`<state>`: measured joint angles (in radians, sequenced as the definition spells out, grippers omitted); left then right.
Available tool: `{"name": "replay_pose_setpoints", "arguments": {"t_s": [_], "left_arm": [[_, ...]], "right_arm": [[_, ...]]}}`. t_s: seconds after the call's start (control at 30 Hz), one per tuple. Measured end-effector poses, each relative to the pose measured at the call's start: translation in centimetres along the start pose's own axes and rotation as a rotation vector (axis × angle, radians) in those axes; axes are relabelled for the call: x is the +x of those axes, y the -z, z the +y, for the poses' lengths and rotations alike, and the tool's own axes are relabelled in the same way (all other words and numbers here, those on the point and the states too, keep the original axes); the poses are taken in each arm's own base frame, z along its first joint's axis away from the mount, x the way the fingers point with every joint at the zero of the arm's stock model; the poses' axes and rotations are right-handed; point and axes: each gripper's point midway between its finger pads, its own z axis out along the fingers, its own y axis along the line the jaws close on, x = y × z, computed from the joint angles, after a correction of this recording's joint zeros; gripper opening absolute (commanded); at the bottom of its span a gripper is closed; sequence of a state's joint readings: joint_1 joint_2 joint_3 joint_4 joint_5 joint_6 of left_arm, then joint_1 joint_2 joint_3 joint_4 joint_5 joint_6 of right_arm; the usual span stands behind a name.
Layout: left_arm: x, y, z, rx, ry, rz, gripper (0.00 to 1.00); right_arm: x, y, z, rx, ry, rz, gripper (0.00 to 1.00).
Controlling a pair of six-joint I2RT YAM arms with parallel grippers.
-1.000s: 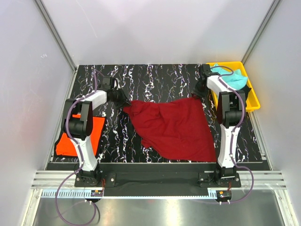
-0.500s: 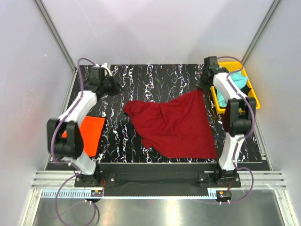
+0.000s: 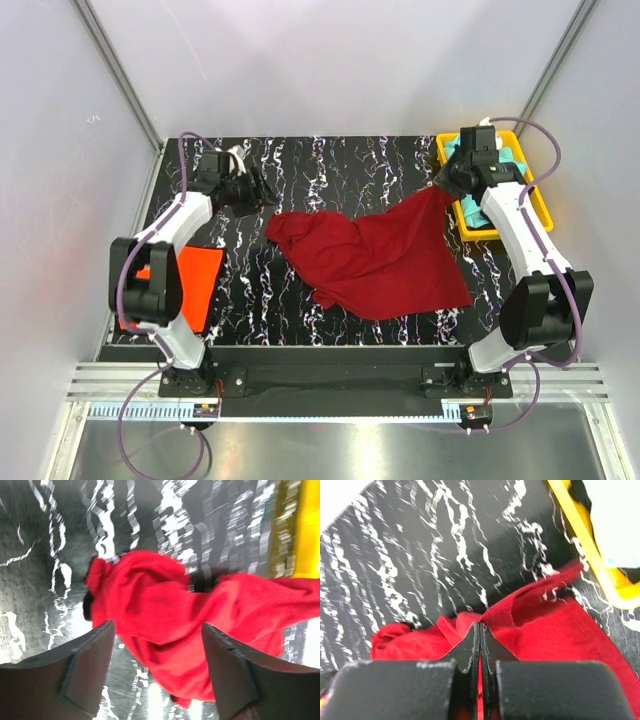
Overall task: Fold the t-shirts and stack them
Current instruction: Flatten the tshirt out
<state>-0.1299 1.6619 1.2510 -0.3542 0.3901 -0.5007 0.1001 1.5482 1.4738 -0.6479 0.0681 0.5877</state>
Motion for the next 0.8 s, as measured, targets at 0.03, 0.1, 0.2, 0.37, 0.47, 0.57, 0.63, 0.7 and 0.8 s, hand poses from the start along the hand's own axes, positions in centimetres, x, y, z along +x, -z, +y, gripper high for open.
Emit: {"name": "replay_pose_setpoints", "arguments": {"t_s": [0.03,0.1,0.2,0.37,0.47,0.57,0.63,0.7,0.8], "left_arm": [[0.6,-0.9,0.8,-0.016,0.005,0.028,0.63],[1.5,-2.4,2.1,-0.041,0.007,0.076,0.62],[2.1,-4.8,3.6,-0.065,0.011,0.124,0.65],[3.4,-7.4,5.6,-0.095,0.029,0.184,0.61],[4.2,-8.2,6.1,-0.105,0.036,0.210,0.56],[4.6,-8.4,6.0,-0.105,0.035,0.219,0.37],[4.8,-8.6,5.7,-0.101,0.035,0.223,0.00],[5.0,-8.7,5.5,-0.101,0.023,0.224,0.00],[4.8,-8.2,5.5,-0.123,0.004,0.207,0.00]], "right_arm": [[0.5,-0.3,-0.4,0.010,0.001,0.014,0.00],[1.3,-0.7,-0.9,0.023,0.003,0.034,0.00],[1.5,-0.9,-0.9,0.021,0.003,0.043,0.00],[1.8,-1.1,-0.7,0.011,0.003,0.057,0.00],[2.1,-1.5,-0.7,0.010,0.002,0.073,0.00],[2.3,-1.9,-0.6,0.010,0.002,0.084,0.00],[2.2,-2.1,-0.5,0.005,0.001,0.088,0.00],[2.2,-2.1,-0.4,0.002,0.000,0.089,0.00],[1.9,-1.9,-0.3,-0.002,0.000,0.082,0.00]]}}
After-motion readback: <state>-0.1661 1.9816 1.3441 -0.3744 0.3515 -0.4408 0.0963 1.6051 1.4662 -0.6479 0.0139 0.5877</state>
